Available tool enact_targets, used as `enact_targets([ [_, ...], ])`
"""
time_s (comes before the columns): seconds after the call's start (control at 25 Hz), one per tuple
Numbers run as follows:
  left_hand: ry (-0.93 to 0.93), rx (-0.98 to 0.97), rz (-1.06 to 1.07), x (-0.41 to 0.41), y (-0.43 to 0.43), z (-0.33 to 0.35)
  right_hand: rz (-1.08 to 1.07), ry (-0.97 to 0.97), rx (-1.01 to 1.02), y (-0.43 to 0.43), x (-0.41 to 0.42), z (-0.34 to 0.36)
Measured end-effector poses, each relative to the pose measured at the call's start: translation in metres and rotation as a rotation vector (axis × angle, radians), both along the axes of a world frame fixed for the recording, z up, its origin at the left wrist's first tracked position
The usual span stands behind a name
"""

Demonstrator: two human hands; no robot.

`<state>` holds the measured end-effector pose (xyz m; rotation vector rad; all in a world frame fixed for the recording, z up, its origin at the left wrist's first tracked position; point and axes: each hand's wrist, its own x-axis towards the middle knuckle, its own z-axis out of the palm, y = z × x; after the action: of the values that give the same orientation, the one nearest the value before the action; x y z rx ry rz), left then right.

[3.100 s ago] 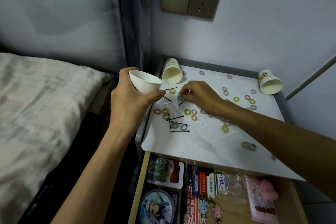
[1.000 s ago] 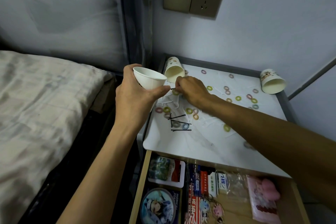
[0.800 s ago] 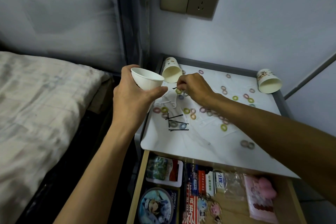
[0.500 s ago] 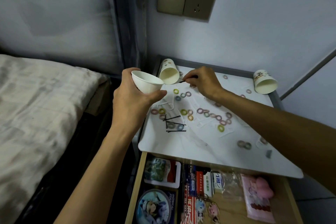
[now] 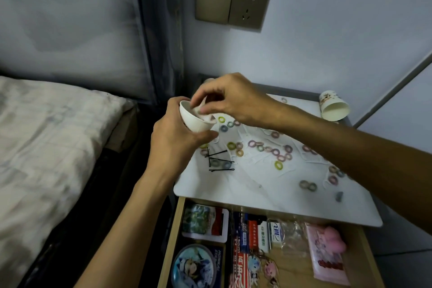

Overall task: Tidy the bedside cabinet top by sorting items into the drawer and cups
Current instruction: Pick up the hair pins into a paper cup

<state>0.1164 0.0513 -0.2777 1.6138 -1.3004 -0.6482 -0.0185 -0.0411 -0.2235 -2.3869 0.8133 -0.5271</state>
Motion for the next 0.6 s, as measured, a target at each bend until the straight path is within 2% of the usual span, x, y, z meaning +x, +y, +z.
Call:
enact_targets([
  [0.08,0.009,-0.011,0.02,0.002,0.001,0.001,-0.161,-0.12,0.053,-0.01,-0.009,-0.015],
  [0.16,0.022,-0.022,0.035,0.004,0.002,0.002,-0.284,-0.037,0.098,-0.017,-0.021,-0.044],
  [0.28,0.048,-0.038,0.042,0.007,0.003,0.003,-0.234,0.318,0.08,-0.007,-0.035,-0.093],
  [0.32,0.051,-0.043,0.042,0.007,0.003,0.003,-0.215,0.378,0.065,-0.003,-0.036,-0.104],
  [0.6,0.047,-0.036,0.052,0.008,0.002,0.003,-0.185,0.405,-0.016,0.007,-0.035,-0.119],
])
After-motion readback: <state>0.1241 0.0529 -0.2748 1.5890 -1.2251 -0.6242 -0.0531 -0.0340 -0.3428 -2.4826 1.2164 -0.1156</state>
